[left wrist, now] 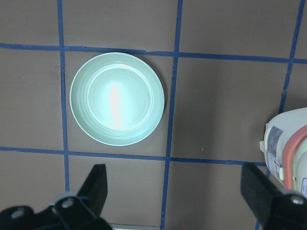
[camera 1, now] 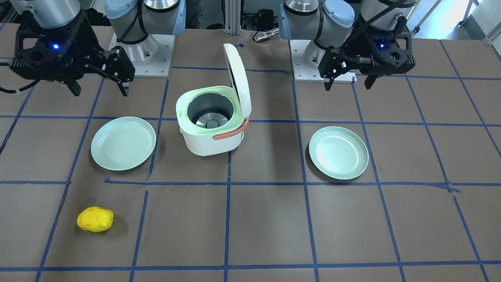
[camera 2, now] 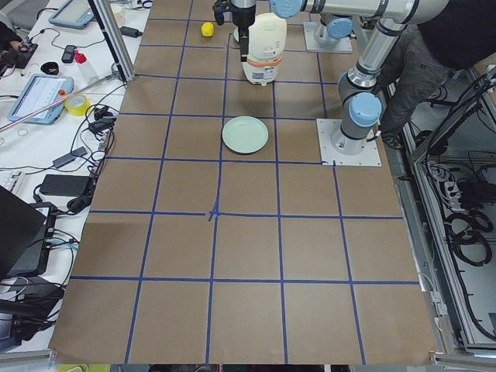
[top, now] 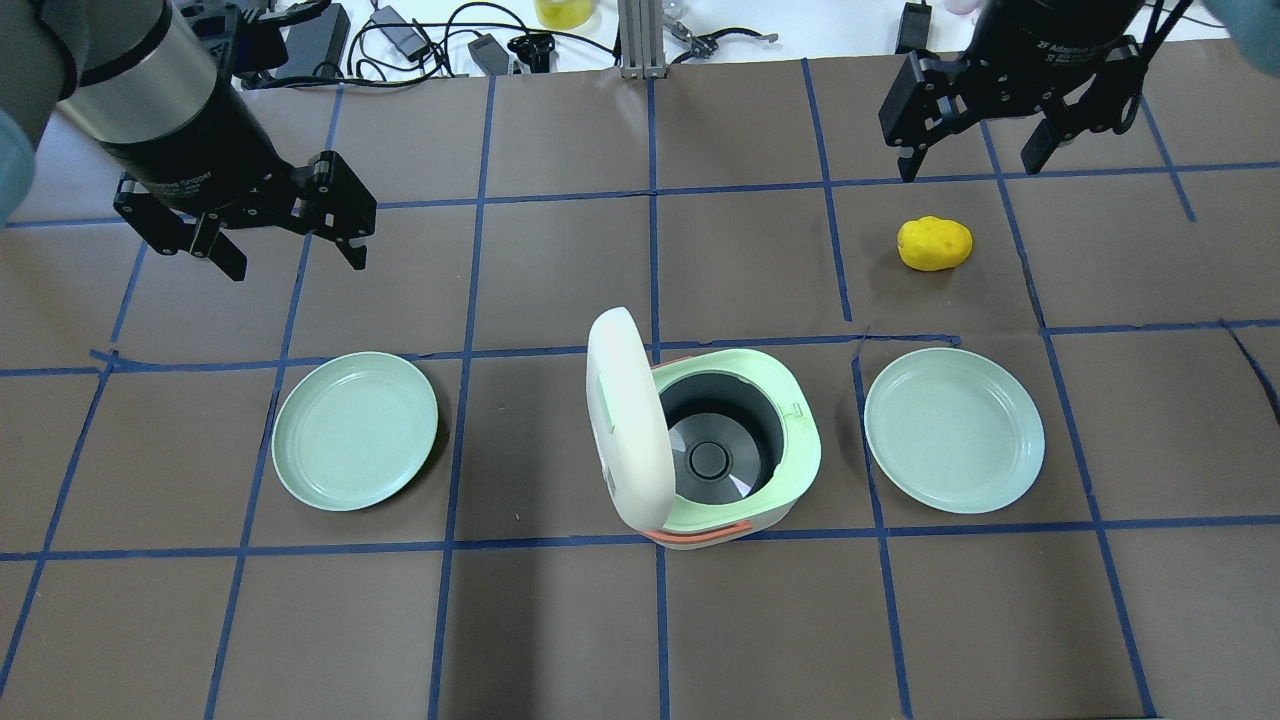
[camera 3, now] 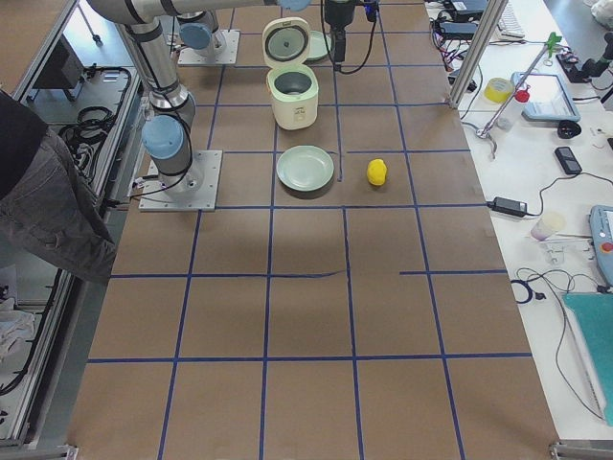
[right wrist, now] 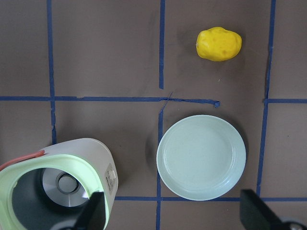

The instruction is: Press rice cooker button

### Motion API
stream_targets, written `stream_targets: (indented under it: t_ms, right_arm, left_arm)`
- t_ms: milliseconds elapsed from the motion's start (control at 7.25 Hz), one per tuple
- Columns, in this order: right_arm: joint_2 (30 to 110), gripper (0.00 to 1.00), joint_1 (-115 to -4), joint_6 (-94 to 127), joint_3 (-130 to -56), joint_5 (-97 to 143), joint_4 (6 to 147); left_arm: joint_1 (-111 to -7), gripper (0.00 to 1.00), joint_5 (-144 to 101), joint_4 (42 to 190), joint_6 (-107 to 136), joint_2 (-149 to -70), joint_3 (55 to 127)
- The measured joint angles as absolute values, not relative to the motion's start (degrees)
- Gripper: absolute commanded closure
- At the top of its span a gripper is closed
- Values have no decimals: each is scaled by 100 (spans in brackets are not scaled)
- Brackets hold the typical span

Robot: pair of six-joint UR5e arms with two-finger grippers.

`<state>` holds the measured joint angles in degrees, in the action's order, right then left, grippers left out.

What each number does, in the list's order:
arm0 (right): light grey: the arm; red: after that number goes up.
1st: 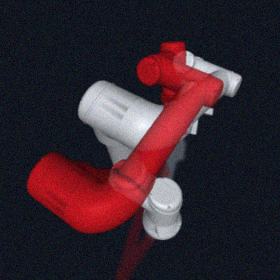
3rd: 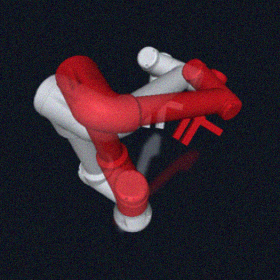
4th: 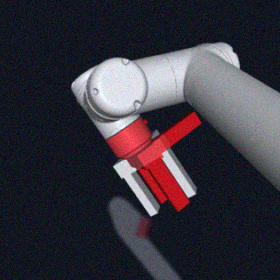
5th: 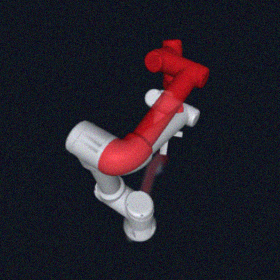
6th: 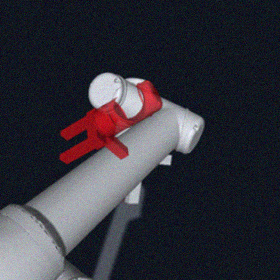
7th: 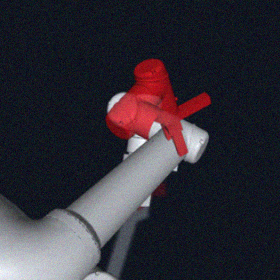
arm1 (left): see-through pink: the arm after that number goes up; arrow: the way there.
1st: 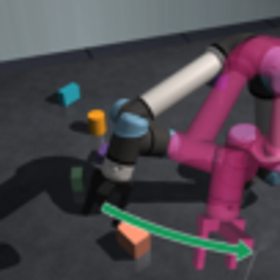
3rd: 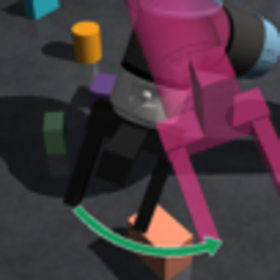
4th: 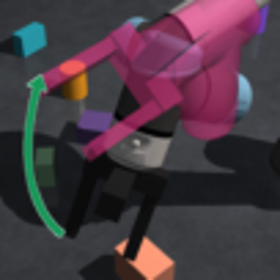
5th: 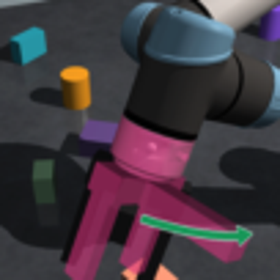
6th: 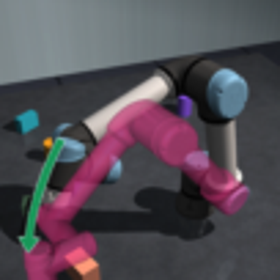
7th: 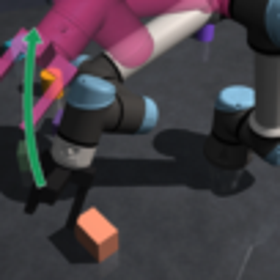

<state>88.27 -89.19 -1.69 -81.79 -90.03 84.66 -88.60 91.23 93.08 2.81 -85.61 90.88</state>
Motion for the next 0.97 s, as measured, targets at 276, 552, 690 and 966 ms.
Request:
stream_targets:
  t_ms: [276,552,690,966]
  right_arm:
    - [8832,0,-8868,-169,-8196,-9014,8455]
    - [8838,0,-8863,-169,-8207,-9004,8459]
    - [8843,0,-8864,-168,-8211,-9002,8459]
    - [8846,0,-8868,-167,-8222,-8996,8459]
  left_arm:
    - [-8859,0,9123,9308,281,-8561,9088]
    - [-8860,0,9123,9308,281,-8561,9088]
    - [-8860,0,9123,9308,281,-8561,9088]
    - [-8859,0,9123,9307,281,-8561,9088]
